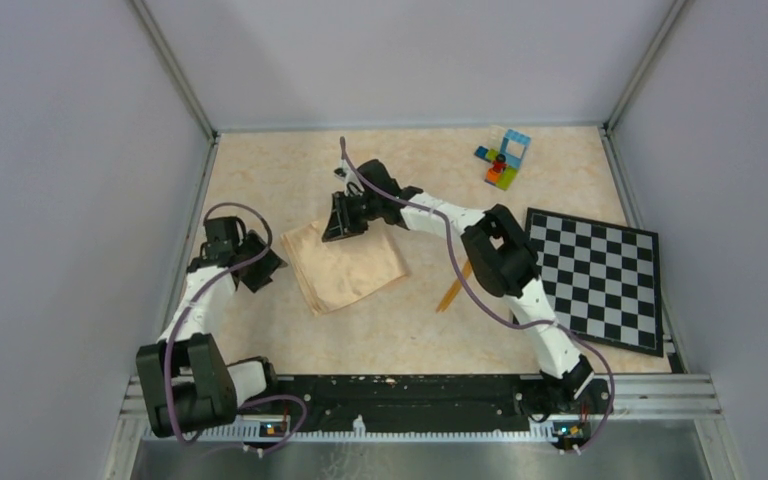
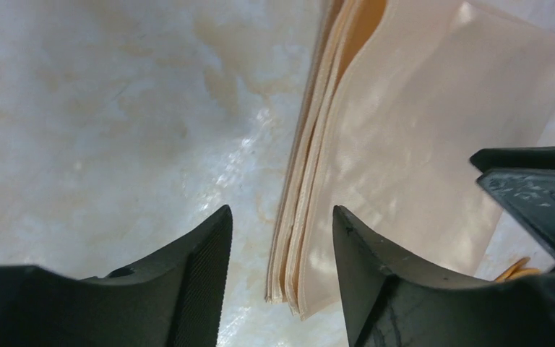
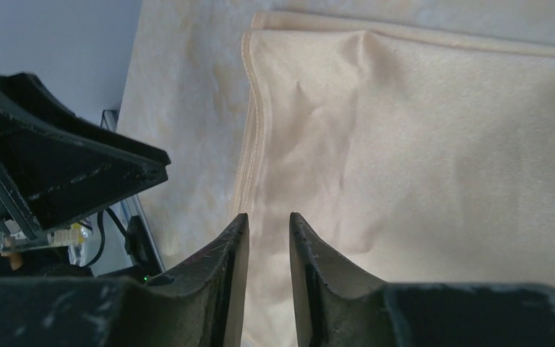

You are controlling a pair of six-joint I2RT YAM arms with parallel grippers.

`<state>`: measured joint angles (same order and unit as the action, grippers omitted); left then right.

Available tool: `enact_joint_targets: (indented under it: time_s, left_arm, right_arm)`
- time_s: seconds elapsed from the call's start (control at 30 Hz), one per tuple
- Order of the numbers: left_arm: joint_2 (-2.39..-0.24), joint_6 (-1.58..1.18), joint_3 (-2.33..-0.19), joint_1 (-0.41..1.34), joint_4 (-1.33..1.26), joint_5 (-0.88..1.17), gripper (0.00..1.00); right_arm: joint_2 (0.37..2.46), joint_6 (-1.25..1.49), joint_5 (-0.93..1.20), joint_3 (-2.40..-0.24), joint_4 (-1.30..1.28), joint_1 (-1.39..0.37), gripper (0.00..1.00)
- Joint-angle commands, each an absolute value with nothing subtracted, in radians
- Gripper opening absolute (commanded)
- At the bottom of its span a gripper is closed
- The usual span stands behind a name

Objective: Fold the napkin into a case and place the utensils inside
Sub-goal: Fold the rectangle-folded napkin at the center of the board, then smooth out the square-folded napkin at the center of the board.

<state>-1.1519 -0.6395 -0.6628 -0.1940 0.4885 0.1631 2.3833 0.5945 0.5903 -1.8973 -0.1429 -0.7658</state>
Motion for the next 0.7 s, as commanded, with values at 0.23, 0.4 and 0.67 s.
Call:
enact_joint_targets:
  time_s: [0.23,0.4,0.67]
  left_arm:
    - [-1.538,-0.409,-0.938,-0.189,0.282,0.285,0.49]
    - [-1.660,-0.416,-1.056,-0.170,0.269,0.327,0.41]
    - [-1.688,-0.411,-1.066,-0.151,0.276,0.318,0.38]
  right_arm:
    - [2.121,0.560,0.644,-1.557,-0.027,-0.758,0.22]
    - [2.060,0.530,0.645,-1.440,-0.013,-0.758,0.19]
    - [2.013,0.500,0.630,-1.401,-0.022,-0.757,0.18]
